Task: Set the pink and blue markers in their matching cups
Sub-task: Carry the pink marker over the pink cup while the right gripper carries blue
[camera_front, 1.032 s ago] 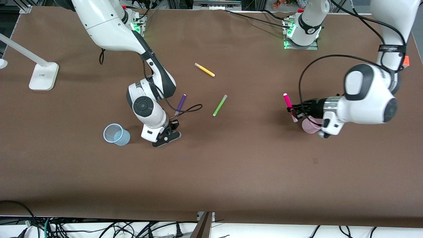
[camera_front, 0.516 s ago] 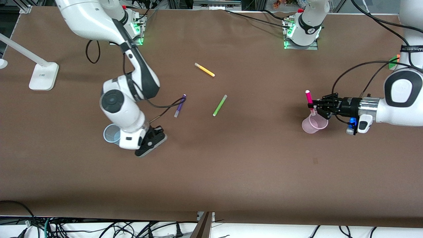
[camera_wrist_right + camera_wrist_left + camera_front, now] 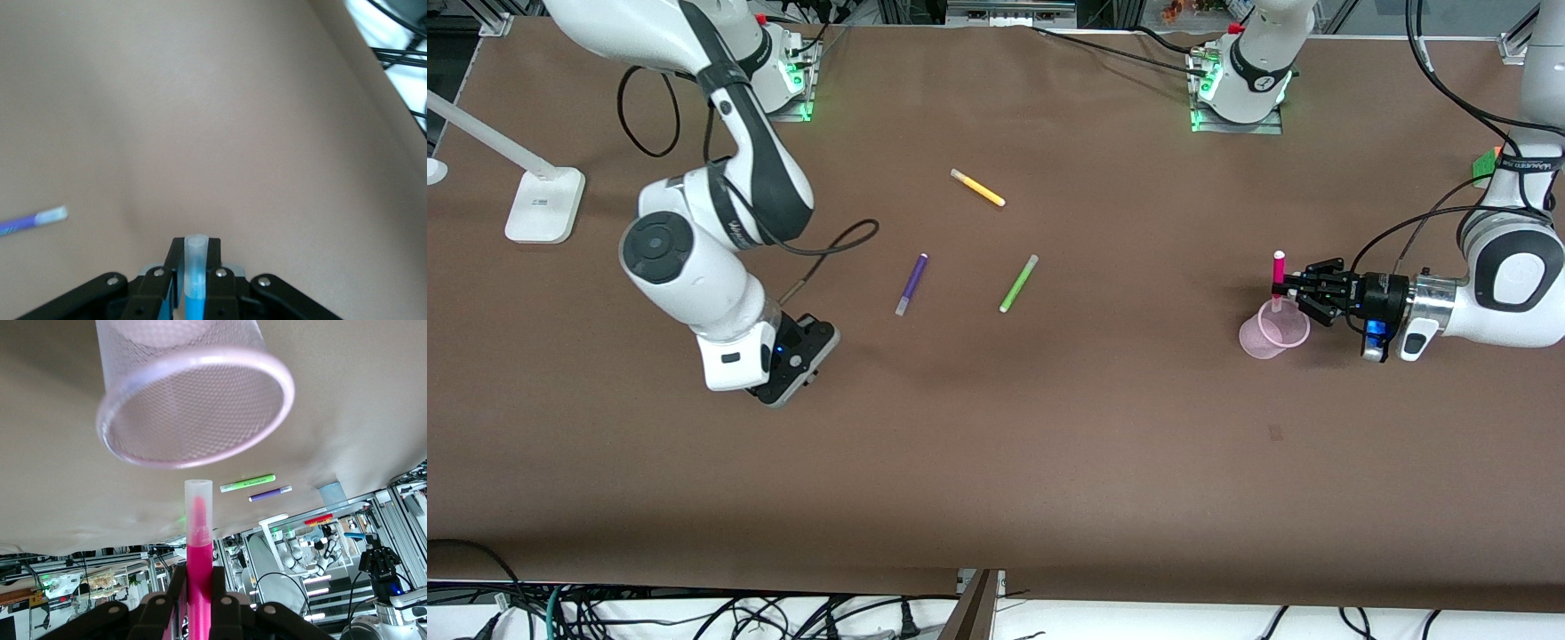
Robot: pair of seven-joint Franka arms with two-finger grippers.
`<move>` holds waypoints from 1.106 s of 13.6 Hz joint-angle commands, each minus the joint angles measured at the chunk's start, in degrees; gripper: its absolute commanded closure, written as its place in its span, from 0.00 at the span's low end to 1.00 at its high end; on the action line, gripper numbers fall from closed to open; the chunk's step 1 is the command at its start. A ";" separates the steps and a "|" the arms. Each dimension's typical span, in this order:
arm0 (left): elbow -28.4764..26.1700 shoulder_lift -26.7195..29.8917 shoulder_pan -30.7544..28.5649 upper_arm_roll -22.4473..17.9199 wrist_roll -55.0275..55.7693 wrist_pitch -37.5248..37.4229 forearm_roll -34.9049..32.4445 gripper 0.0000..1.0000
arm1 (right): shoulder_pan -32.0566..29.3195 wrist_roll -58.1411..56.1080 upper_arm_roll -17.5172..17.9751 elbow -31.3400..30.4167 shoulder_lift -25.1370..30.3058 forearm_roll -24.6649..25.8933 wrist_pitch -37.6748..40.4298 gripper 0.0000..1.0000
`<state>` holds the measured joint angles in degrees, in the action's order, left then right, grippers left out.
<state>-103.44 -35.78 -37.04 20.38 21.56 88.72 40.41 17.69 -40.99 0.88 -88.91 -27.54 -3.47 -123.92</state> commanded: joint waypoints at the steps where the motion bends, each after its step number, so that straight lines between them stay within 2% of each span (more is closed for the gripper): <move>1: 1.22 -2.01 -1.28 0.80 -2.49 -1.01 1.34 1.00 | -3.79 -13.97 0.18 -0.57 1.17 -9.32 5.24 0.97; 3: 2.71 -2.80 -1.28 0.71 -2.49 -1.01 1.25 1.00 | -5.82 -24.09 0.00 -0.74 1.08 -17.32 6.67 0.96; 5: 4.12 -4.03 -1.28 0.63 -2.49 -1.01 1.16 0.99 | -8.36 -32.09 0.00 -0.83 0.65 -21.65 6.59 0.96; 7: 4.21 -4.47 -1.19 0.54 -2.58 -1.01 1.16 0.66 | -10.30 -40.09 0.00 -1.18 0.12 -27.35 6.67 0.96; 8: 4.21 -4.48 -1.28 0.45 -2.58 -0.92 1.16 0.62 | -10.92 -43.52 0.00 -1.18 -0.58 -29.55 6.76 0.96; 9: 4.21 -4.48 -1.28 0.45 -2.49 -0.92 1.16 0.44 | -11.53 -46.34 0.09 -1.27 -0.85 -30.79 6.94 0.96; 10: 4.21 -4.48 -1.28 0.45 -2.49 -0.92 1.16 0.10 | -11.97 -48.11 0.00 -1.36 -0.94 -32.02 7.90 0.96; 11: 4.30 -4.48 -1.28 0.45 -2.49 -0.92 1.16 0.00 | -12.85 -49.43 0.09 -1.45 -0.94 -33.43 9.04 0.96; 13: 6.39 -3.86 -1.28 0.54 -1.53 -2.84 1.16 0.00 | -14.34 -53.82 0.09 -1.62 -1.38 -35.54 10.97 0.95; 15: 12.00 -3.16 -0.93 0.71 1.70 -7.40 0.38 0.00 | -16.01 -58.22 0.00 -1.71 -2.26 -38.35 13.17 0.95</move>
<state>-96.81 -39.41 -37.71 20.44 20.23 85.47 40.43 3.73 -94.44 0.41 -89.94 -29.64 -38.41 -112.73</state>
